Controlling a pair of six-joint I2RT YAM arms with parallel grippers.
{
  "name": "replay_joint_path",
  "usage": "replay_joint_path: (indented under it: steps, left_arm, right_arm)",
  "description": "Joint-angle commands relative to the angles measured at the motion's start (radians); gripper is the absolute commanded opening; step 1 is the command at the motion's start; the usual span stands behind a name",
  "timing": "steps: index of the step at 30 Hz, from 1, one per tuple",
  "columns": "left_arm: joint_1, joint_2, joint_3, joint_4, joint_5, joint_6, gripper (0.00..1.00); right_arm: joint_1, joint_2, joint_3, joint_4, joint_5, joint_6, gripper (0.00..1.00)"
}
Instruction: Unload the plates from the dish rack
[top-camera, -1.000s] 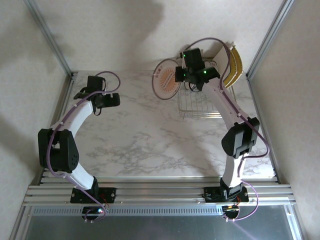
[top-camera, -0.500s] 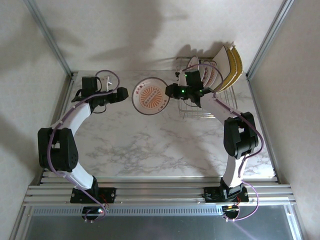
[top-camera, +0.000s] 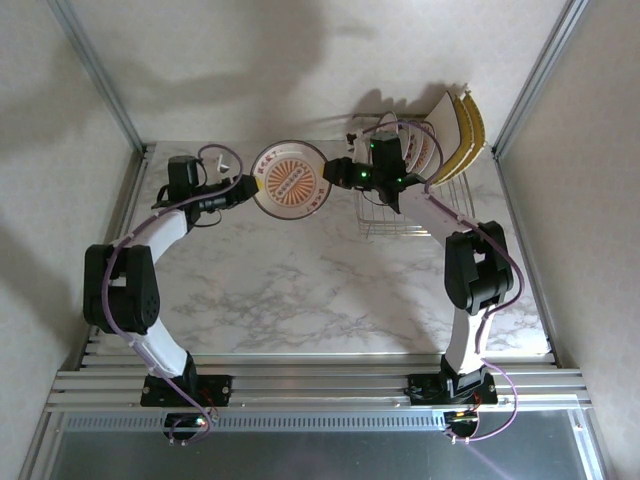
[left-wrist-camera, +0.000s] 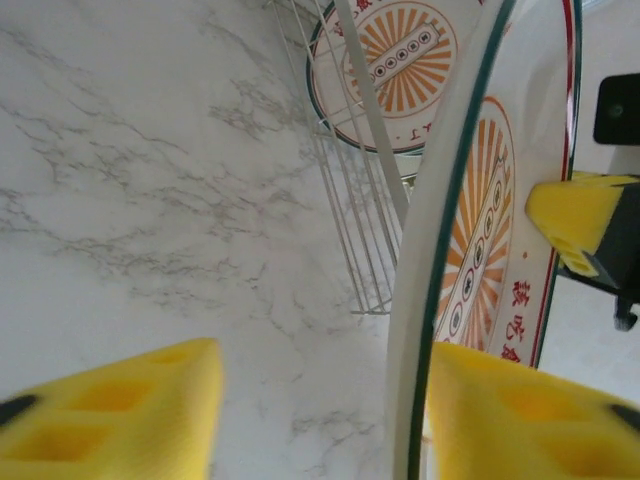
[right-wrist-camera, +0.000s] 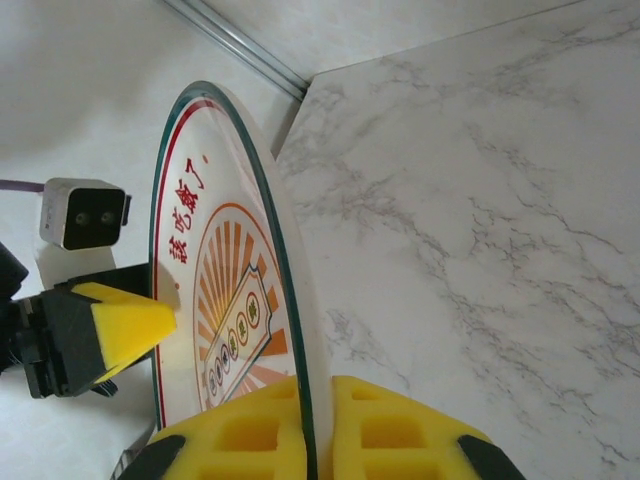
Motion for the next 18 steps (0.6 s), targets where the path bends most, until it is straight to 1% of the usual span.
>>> replay_joint_path:
  steps: [1, 3, 7, 9, 13, 14, 16, 17, 18]
  left_arm:
    - [0.008, 0.01, -0.008, 0.05, 0.04, -0.025, 0.38]
    - [0.008, 0.013, -0.008, 0.053, 0.041, -0.028, 0.34]
    - [0.008, 0.014, -0.008, 0.05, 0.042, -0.03, 0.22]
    - [0.008, 0.015, -0.008, 0.049, 0.042, -0.029, 0.2]
    - [0.008, 0.016, -0.01, 0.051, 0.046, -0.034, 0.11]
    - [0.008, 0.018, -0.011, 0.053, 0.047, -0.036, 0.07]
    - [0.008, 0.018, -0.012, 0.053, 0.046, -0.035, 0.04]
    - [0.008, 0.019, -0.013, 0.053, 0.048, -0.036, 0.0]
    - [0.008, 0.02, -0.014, 0.055, 0.047, -0.037, 0.0]
  right_arm:
    - [0.003, 0.009, 0.045, 0.063, -0.041, 0.019, 0.0]
    - [0.006, 0.011, 0.047, 0.058, -0.04, 0.017, 0.0]
    - [0.012, 0.014, 0.047, 0.05, -0.039, 0.011, 0.0]
    - [0.013, 0.016, 0.048, 0.048, -0.041, 0.012, 0.0]
    - [0.02, 0.025, 0.059, 0.046, -0.043, 0.014, 0.0]
    - [0.021, 0.028, 0.063, 0.044, -0.044, 0.014, 0.0]
    - [0.025, 0.037, 0.072, 0.04, -0.048, 0.016, 0.0]
    - [0.027, 0.04, 0.077, 0.039, -0.048, 0.017, 0.0]
    - [0.028, 0.044, 0.08, 0.037, -0.048, 0.018, 0.0]
